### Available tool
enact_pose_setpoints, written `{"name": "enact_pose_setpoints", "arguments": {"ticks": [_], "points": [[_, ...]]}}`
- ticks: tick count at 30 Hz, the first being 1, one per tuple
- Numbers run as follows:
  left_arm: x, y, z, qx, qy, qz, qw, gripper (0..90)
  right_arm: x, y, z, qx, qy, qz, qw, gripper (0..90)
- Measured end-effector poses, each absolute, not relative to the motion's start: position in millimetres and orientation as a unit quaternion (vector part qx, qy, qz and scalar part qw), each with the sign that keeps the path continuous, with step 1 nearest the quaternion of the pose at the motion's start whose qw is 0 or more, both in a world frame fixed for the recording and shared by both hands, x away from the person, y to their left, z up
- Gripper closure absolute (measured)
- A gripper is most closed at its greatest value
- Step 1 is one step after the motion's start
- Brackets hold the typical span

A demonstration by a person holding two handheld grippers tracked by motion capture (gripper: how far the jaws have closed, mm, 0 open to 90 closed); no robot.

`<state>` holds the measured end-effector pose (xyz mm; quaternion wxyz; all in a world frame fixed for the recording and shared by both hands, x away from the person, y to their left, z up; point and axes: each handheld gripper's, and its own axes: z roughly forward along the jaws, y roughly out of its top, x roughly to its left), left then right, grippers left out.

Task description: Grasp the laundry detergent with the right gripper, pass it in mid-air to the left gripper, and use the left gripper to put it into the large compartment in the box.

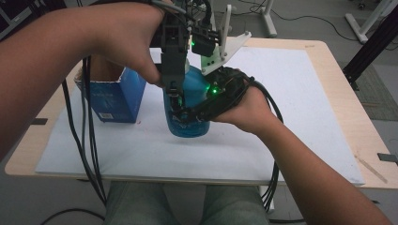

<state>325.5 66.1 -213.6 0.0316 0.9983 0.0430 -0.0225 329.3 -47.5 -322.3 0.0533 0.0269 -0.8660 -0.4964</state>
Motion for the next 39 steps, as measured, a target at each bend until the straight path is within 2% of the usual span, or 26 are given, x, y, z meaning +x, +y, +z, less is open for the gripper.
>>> {"name": "enact_pose_setpoints", "arguments": {"ticks": [8, 10, 20, 27, 39], "points": [[325.9, 63.2, -213.7, 0.998, 0.043, -0.021, 0.029, 13.4, 329.4, -49.0, -321.5, 0.023, -0.864, -0.5, 0.049, 45.9], [326.0, 62.9, -213.5, 0.998, 0.041, -0.025, 0.029, 18.0, 329.4, -49.2, -321.3, 0.024, -0.864, -0.5, 0.049, 45.9], [327.8, 62.4, -214.2, 0.998, 0.046, -0.021, 0.031, 18.2, 330.0, -49.0, -321.8, 0.023, -0.863, -0.503, 0.049, 45.9], [328.2, 63.2, -213.3, 0.998, 0.044, -0.027, 0.031, 25.5, 330.2, -48.7, -321.9, 0.019, -0.864, -0.501, 0.047, 45.9], [329.7, 62.6, -215.7, 0.998, 0.046, -0.029, 0.026, 28.6, 330.3, -46.5, -322.8, 0.023, -0.862, -0.504, 0.052, 45.9]]}}
